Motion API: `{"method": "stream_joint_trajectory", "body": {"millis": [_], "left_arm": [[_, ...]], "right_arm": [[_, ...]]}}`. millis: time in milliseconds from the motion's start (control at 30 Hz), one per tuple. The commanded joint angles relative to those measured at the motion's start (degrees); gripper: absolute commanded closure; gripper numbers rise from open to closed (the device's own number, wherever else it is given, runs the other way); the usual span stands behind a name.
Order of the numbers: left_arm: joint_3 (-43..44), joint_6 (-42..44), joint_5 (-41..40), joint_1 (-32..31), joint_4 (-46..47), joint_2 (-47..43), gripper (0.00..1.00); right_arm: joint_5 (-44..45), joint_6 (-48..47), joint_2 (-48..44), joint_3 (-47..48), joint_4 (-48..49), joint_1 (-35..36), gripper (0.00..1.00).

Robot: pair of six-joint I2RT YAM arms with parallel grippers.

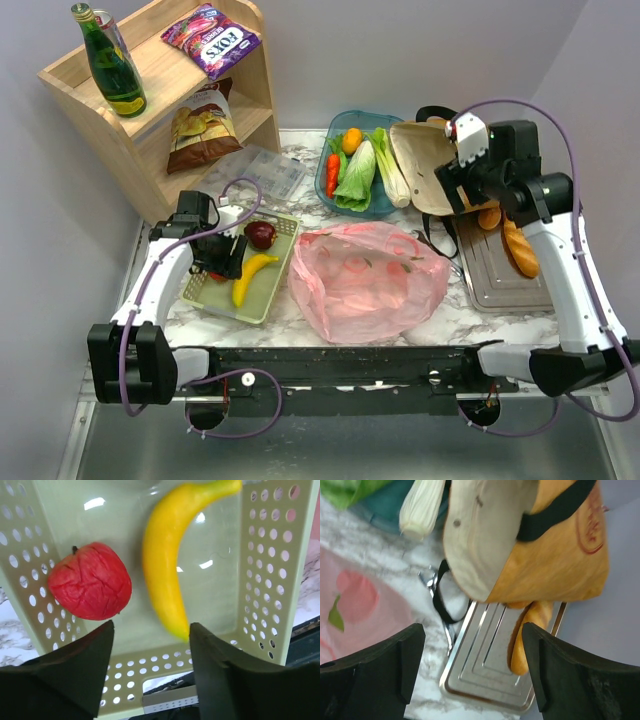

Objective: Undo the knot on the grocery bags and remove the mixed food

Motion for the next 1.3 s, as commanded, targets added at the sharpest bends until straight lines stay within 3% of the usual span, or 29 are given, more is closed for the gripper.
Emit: {"method": "stream_joint_trajectory", "body": {"millis": [0, 33, 67, 533, 700, 800, 967, 1067, 1267], "left_arm": [[0.04, 3.22, -2.45, -0.06, 0.86, -2.35, 0.24], [0.39, 3.26, -2.78, -0.06, 1.07, -3.03, 0.07], [1.00, 3.37, -2.78, -0.11, 1.16, -3.42, 0.02], [6.86, 3.35, 3.66, -0.70, 4.45, -11.15, 0.02], [9.06, 0.52, 4.58, -1.47, 4.94, -9.56, 0.02], [11.59, -2.04, 6.16, -1.50, 3.86, -8.32, 0.02], [13.76, -3.75, 9.49, -2.27, 5.22, -8.45, 0.01], [13.99, -4.14, 10.05, -3.34, 6.37, -7.91, 0.02], [14.20, -5.86, 10.74, -4.68, 8.40, -6.34, 0.01]], "right_arm": [[7.67, 4.71, 5.97, 5.65, 8.04, 0.08, 0.14], [9.00, 5.10, 7.53, 6.52, 9.39, 0.04, 0.14], [10.42, 5.14, 9.25, 7.01, 10.65, 0.04, 0.14], [25.96, -9.47, 26.50, 6.20, 36.45, -0.36, 0.00], [28.12, -14.24, 31.20, 7.23, 40.79, -2.83, 0.02], [27.59, -13.66, 33.09, 10.28, 39.22, -6.41, 0.18], [22.06, -10.51, 33.72, 16.99, 33.19, -11.17, 0.76], [18.85, -10.64, 30.89, 16.13, 34.39, -11.48, 0.99], [20.63, -8.78, 29.74, 19.73, 39.00, -12.61, 0.99]]}}
